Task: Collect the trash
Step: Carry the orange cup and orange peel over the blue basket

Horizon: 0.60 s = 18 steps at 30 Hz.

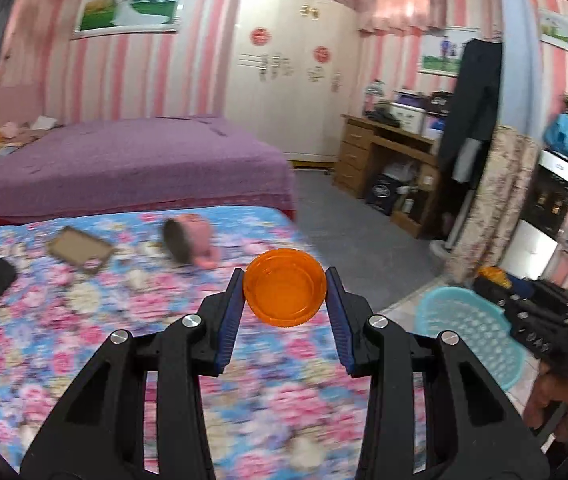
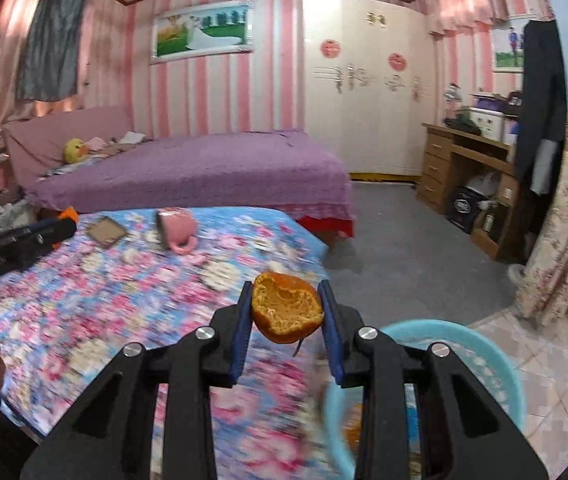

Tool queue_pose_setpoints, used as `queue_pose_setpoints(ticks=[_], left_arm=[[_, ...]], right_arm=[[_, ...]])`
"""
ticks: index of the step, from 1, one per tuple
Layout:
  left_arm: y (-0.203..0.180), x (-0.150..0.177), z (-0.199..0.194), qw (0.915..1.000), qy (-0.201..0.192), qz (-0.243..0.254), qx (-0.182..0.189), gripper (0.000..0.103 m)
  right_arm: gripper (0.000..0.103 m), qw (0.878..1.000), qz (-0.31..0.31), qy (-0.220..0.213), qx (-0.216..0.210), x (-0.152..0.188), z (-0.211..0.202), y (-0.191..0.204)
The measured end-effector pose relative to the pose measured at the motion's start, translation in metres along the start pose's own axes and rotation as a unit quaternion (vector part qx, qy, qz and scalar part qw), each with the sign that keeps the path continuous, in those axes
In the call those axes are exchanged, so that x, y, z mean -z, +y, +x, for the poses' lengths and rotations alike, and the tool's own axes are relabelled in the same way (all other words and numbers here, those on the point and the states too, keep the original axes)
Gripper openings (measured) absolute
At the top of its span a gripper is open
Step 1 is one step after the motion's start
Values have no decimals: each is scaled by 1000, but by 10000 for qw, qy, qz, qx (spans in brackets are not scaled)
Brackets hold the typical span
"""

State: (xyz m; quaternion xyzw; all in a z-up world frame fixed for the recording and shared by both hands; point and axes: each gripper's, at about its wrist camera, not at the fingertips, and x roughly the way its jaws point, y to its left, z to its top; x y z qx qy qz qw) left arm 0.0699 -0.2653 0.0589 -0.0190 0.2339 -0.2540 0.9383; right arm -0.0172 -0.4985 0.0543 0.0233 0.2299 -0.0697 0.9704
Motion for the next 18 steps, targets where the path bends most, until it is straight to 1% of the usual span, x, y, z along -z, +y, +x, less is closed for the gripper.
queue_pose_setpoints(ticks=[3,6,8,13,15,18], left_arm=[[-31,7,14,9996,75,90,249,39],[-59,14,29,9984,223,9,514,39],[-77,18,40,9965,320,-46,777,39],[-120,36,59,9939,367,39,1039,39],[-133,50,71,9914,498,71,1206,39],[-143,65,85,9904,614,160,1229,39]], right_arm=[[32,9998,45,36,215,5,-4,-23],[32,9988,103,54,469,13,-9,-47],[32,9977,246,110,623,20,-11,-65],[32,9945,443,247,912,35,-13,-97],[32,9930,533,302,1007,42,-15,-108],[32,9905,679,404,1129,54,-15,-123]])
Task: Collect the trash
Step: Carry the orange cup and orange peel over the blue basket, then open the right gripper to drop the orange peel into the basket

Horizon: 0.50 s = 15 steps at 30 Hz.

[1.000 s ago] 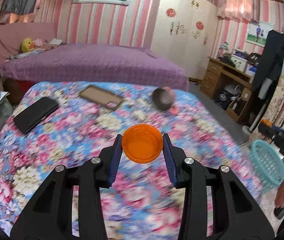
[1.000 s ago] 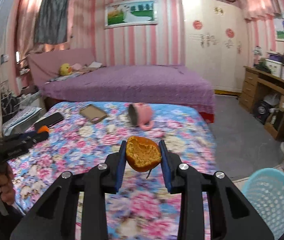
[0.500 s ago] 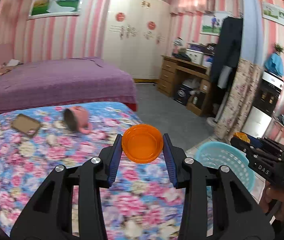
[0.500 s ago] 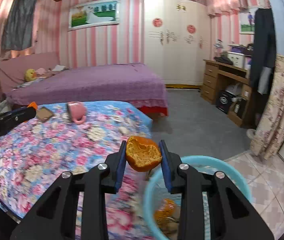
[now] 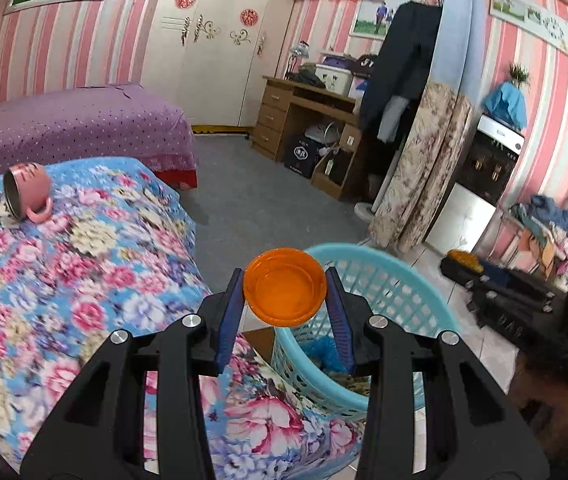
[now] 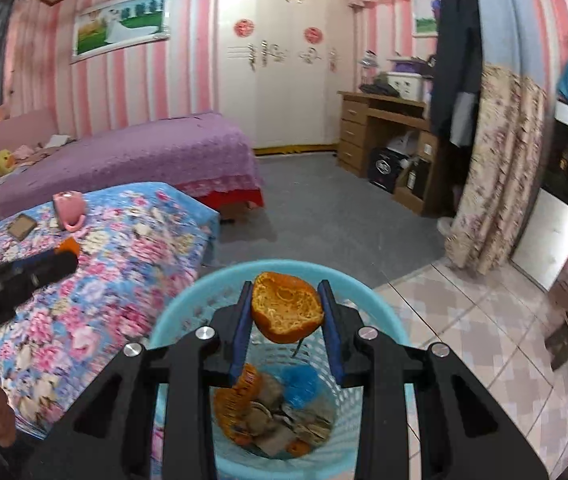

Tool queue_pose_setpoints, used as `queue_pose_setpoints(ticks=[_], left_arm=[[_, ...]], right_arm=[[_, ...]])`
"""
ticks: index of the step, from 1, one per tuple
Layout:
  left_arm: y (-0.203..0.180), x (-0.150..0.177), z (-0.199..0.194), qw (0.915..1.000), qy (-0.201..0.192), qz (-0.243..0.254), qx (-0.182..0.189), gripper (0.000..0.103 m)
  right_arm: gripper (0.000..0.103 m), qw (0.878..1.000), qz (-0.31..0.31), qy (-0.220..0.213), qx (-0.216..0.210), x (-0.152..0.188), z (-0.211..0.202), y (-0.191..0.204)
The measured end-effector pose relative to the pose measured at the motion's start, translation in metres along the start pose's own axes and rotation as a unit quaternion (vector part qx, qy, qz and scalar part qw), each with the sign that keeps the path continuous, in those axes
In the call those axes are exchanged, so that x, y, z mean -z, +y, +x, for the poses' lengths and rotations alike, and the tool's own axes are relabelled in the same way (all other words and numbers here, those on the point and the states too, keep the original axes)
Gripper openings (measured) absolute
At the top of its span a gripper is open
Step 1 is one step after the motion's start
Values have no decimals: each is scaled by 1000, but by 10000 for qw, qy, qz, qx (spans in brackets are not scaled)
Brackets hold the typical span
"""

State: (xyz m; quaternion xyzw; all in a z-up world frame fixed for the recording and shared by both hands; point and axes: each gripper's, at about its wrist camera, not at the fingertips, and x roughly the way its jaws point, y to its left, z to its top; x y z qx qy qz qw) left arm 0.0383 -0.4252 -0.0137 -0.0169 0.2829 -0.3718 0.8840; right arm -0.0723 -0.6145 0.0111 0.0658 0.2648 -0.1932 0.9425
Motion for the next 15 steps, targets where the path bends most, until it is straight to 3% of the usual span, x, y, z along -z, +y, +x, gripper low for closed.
queue_pose_setpoints(ticks=[4,15], left_arm=[[4,9,11,9994,103,-259,185,39],[13,14,21,9987,109,-409,289,39]], right_arm=[[32,9999,59,100,75,8,6,-10],[32,9998,60,183,82,16,19,-3]])
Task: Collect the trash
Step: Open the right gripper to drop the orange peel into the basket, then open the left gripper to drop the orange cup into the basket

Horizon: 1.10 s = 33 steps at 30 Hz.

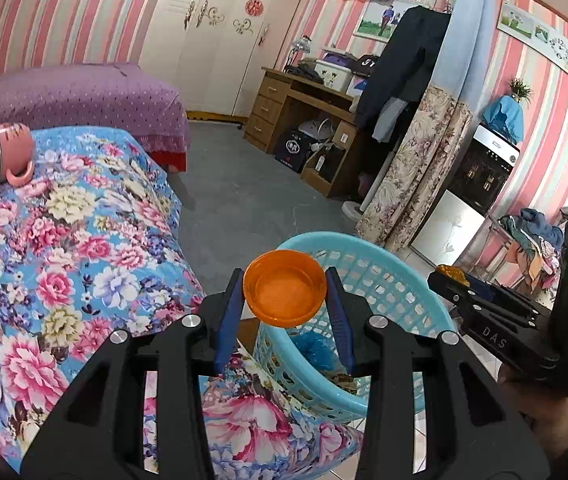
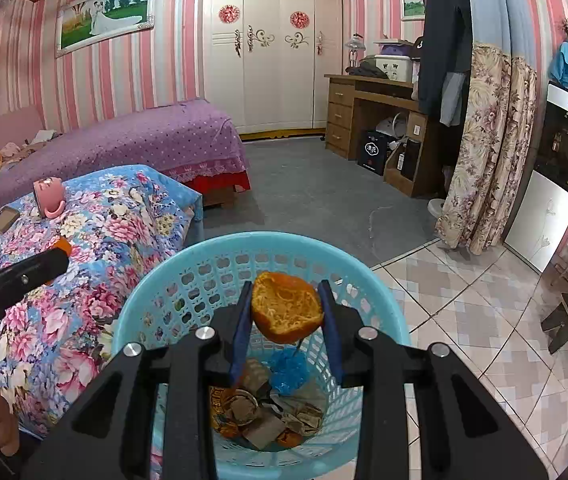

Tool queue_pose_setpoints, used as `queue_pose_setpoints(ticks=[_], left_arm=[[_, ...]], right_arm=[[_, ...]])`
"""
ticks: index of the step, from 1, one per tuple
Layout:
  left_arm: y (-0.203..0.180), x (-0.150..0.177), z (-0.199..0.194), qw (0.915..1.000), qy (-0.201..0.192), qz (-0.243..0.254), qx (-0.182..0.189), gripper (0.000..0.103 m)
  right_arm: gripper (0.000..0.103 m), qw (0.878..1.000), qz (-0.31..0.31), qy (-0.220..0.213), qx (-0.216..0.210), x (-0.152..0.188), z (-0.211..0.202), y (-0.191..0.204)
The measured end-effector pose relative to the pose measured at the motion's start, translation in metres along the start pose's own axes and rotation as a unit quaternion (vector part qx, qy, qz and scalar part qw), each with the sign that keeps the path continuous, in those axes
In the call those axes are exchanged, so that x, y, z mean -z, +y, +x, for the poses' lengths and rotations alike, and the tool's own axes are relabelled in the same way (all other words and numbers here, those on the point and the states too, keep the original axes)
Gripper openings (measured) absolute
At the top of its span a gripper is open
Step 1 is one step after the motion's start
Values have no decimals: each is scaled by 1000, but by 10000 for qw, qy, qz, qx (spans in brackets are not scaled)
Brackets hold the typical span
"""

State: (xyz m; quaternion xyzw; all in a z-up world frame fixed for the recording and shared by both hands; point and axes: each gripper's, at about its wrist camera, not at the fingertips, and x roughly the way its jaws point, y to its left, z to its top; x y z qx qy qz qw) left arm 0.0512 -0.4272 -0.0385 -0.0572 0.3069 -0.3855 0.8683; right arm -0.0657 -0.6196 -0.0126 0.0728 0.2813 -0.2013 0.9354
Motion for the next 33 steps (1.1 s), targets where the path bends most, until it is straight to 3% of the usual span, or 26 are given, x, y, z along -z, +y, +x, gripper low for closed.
queue_pose_setpoints(ticks=[13,14,16,28,29,32,33], left_arm=[[-28,3,11,9990,133,338,264,39],[-32,3,13,9986,147,414,291,39],[-41,4,16,9979,173,517,356,39],[-72,7,31,9958,271,692,530,40],[-73,7,31,9958,258,711,515,42],[-75,8,29,9959,212,745,464,60],[-75,8,28,9961,187,743,439,73]], right_arm=[[34,9999,155,58,-12,8,6,-10],[38,9998,188,41,10,8,6,-12],[68,9993,328,-68,165,9,3,-18],[70,9956,715,-31,605,16,-2,-63],[70,9956,720,-17,600,17,-2,-65],[70,9957,720,4,588,20,-2,-64],[70,9957,723,15,571,21,-1,-63]])
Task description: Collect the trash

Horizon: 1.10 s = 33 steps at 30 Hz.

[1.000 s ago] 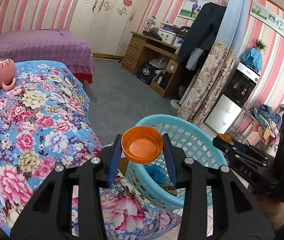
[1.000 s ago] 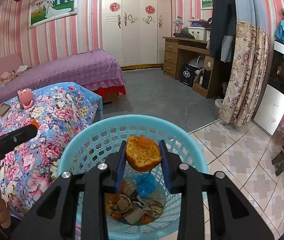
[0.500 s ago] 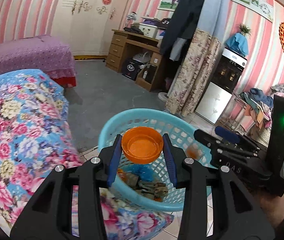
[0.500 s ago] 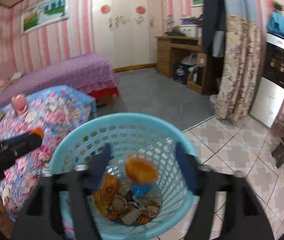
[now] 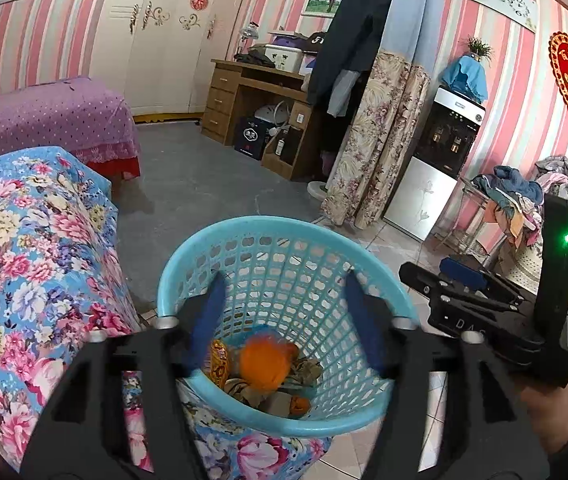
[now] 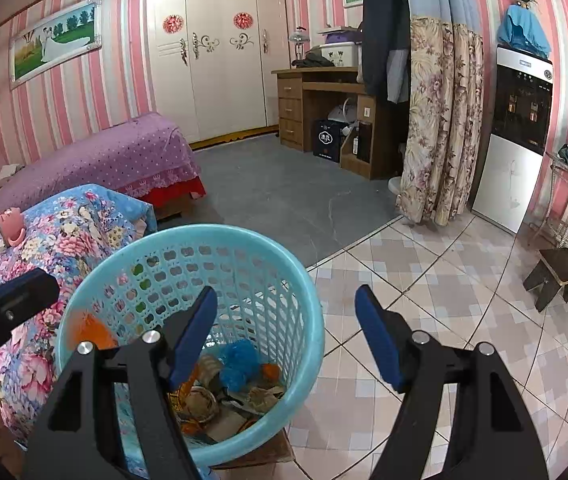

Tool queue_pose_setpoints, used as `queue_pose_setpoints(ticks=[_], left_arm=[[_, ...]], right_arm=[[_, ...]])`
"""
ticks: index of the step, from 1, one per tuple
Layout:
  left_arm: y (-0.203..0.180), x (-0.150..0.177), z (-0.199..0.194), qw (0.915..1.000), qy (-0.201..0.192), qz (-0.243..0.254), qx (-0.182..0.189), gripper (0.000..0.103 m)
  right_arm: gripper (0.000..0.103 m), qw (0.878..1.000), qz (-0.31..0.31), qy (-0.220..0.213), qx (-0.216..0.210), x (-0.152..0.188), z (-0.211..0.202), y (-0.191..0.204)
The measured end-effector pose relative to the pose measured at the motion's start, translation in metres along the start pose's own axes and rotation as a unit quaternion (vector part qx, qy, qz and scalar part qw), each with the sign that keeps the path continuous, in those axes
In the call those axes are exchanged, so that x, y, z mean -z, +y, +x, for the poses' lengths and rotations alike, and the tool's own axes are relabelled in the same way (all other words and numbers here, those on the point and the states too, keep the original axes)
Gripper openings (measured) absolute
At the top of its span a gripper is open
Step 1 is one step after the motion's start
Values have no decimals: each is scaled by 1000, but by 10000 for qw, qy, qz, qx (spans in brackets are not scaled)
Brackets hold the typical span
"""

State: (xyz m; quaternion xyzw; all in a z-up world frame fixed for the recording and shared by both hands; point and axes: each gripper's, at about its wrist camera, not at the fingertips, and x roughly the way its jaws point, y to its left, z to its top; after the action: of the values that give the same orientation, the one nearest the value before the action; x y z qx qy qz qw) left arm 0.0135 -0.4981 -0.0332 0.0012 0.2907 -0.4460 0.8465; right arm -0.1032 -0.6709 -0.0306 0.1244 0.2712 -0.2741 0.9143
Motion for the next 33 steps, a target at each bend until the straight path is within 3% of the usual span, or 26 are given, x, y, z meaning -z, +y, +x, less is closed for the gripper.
queue_pose_setpoints(ticks=[1,4,10,13,16,21,26,31,33], left_arm=[[1,0,-2,10000,-57,-23,-30,84],[6,-1,-10,9996,-239,-27,-130,95],[21,-6,-47,9976,-591,-24,-371,98],[26,-11,-89,9922,-899,191,-843,98],[43,-13,-134,9809,-1143,408,-1522,98],[97,-2,-204,9588,-1213,429,-2534,98],[167,22,-285,9256,-1314,283,-3540,98],[230,49,-354,9003,-1372,-172,-4128,98],[245,57,-367,8944,-1361,-299,-4250,98]], right_arm=[[71,10000,-4,15,-21,0,0,2],[71,9999,-86,34,-89,0,1,9],[76,9995,-103,-71,-280,-7,-9,27],[79,9988,-119,-171,-438,-12,-14,48],[79,9958,-280,-242,-841,-18,-20,93],[81,9834,-740,-485,-1586,-26,-45,177],[85,9632,-836,-819,-2420,-33,-83,255],[85,9391,-1285,-898,-3059,-6,-105,330],[86,9335,-1464,-947,-3134,10,-107,353]])
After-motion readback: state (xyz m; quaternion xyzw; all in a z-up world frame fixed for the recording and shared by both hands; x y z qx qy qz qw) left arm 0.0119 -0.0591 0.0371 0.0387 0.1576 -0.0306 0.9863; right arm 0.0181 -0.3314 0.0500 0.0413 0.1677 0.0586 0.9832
